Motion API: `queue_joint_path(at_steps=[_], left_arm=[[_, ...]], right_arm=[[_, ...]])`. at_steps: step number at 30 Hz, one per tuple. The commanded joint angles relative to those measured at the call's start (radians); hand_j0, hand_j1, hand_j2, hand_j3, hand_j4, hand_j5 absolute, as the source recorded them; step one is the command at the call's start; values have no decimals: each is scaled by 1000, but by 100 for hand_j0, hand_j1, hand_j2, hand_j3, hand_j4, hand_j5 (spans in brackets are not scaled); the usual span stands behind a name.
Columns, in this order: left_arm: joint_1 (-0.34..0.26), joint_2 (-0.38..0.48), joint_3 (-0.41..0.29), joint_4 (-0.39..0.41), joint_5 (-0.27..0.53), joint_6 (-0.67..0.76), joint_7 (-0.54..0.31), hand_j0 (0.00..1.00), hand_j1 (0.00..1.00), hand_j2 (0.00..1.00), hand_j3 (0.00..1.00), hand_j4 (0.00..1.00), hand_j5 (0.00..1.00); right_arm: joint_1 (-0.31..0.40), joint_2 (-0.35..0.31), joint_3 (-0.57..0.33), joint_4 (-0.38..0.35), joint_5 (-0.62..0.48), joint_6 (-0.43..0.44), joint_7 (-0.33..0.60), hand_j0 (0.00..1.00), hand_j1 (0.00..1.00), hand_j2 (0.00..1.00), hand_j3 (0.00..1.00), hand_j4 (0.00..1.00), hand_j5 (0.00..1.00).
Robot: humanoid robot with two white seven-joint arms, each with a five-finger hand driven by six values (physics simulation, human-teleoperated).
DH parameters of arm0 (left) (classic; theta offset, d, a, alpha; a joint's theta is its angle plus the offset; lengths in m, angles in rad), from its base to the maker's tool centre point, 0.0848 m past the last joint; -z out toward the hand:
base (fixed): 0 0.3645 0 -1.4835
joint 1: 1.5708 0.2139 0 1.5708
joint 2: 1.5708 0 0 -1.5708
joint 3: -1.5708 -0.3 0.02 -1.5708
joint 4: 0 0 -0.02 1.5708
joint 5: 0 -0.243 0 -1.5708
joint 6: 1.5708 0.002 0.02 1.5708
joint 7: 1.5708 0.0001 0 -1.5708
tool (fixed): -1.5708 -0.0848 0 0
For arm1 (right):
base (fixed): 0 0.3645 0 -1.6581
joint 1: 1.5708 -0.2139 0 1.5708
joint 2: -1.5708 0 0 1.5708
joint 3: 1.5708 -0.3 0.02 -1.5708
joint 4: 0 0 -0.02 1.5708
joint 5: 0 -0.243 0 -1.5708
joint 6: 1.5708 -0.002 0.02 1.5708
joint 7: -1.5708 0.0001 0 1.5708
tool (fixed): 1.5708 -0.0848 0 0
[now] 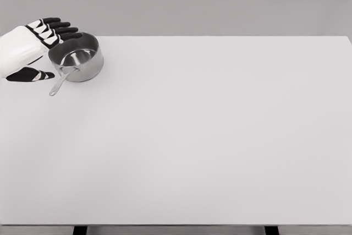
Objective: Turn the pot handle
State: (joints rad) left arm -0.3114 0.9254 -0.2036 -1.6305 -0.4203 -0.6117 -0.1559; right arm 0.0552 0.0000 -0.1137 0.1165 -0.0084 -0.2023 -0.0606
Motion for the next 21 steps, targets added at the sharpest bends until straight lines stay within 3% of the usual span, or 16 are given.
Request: queue_joint_path(at_steps=[1, 8, 12, 15, 21], left_arm=[[0, 1, 0, 0, 3, 1, 1, 100, 100, 100, 100, 100, 100], [-12, 6, 0, 0, 0, 1, -1, 100, 100, 100, 100, 100, 100], [-49, -11, -8, 0, -26, 1, -1, 100, 100, 100, 100, 100, 100], [-179, -114, -134, 9, -147, 1, 1, 100, 100, 100, 100, 100, 100], [-190, -272, -155, 119, -241, 1, 7, 100, 100, 100, 100, 100, 100]], right_arm=[[0, 0, 0, 2, -1, 1, -5, 100, 100, 100, 100, 100, 100], [0, 0, -1, 0, -1, 0, -4, 100, 100, 100, 100, 100, 100], [0, 0, -1, 0, -1, 0, -4, 100, 100, 100, 100, 100, 100], [2, 0, -1, 0, 1, 0, -4, 100, 100, 100, 100, 100, 100], [2, 0, -1, 0, -1, 0, -4, 100, 100, 100, 100, 100, 100]])
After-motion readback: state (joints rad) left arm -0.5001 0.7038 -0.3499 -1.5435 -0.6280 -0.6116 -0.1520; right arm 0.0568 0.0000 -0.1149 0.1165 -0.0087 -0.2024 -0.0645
